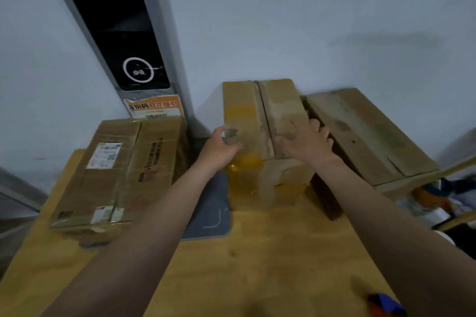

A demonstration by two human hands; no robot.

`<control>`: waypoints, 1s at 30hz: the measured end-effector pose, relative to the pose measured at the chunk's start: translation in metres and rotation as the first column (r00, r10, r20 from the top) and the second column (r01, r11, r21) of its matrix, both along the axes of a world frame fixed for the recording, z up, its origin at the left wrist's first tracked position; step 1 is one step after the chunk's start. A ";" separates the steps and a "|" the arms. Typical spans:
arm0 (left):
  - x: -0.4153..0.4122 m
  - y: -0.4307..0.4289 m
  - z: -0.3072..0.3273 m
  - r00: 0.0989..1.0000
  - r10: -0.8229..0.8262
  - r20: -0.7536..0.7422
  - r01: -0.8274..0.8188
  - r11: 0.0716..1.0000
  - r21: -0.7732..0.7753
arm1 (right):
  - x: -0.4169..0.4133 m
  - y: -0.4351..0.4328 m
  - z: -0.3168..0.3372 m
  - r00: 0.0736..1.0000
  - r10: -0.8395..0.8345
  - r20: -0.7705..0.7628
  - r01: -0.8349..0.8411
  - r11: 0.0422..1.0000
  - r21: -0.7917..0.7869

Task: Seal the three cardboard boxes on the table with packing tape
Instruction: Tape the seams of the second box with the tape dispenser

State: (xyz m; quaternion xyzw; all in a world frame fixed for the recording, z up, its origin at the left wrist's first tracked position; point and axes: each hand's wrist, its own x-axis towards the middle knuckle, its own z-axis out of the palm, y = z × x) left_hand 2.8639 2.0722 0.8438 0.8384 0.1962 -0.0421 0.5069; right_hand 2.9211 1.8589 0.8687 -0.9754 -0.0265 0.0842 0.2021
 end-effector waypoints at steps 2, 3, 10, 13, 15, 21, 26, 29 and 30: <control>0.002 -0.021 -0.008 0.999 0.034 -0.025 -0.036 0.998 -0.053 | 0.010 -0.024 -0.010 0.990 0.007 -0.139 0.002 0.998 0.066; 0.002 -0.029 -0.013 0.998 0.053 -0.030 -0.054 0.997 -0.059 | 0.012 -0.032 -0.016 0.982 0.030 -0.189 -0.011 0.995 0.100; -0.019 -0.053 -0.014 0.988 0.141 -0.065 -0.145 0.988 -0.056 | -0.008 -0.044 -0.026 0.980 0.043 -0.196 -0.008 0.985 0.175; -0.037 -0.059 -0.013 0.987 0.142 -0.081 -0.146 0.989 -0.039 | -0.029 -0.049 -0.026 0.980 0.053 -0.194 -0.022 0.987 0.159; -0.056 -0.064 -0.011 0.987 0.137 -0.088 -0.141 0.989 -0.044 | -0.048 -0.056 -0.025 0.973 0.055 -0.224 -0.019 0.987 0.162; -0.137 -0.078 -0.005 0.992 0.022 -0.126 -0.028 0.999 -0.040 | -0.135 -0.087 -0.021 0.966 0.038 -0.254 0.005 0.986 0.169; -0.213 -0.092 -0.003 0.987 -0.059 -0.148 0.063 0.998 0.024 | -0.220 -0.107 -0.019 0.967 0.014 -0.255 0.023 0.989 0.144; -0.255 -0.100 -0.001 0.978 -0.095 -0.186 0.101 0.995 0.026 | -0.269 -0.120 -0.020 0.967 0.014 -0.253 0.024 0.989 0.149; -0.269 -0.103 0.001 0.973 -0.110 -0.200 0.117 0.993 0.020 | -0.284 -0.124 -0.020 0.966 0.012 -0.258 0.034 0.985 0.172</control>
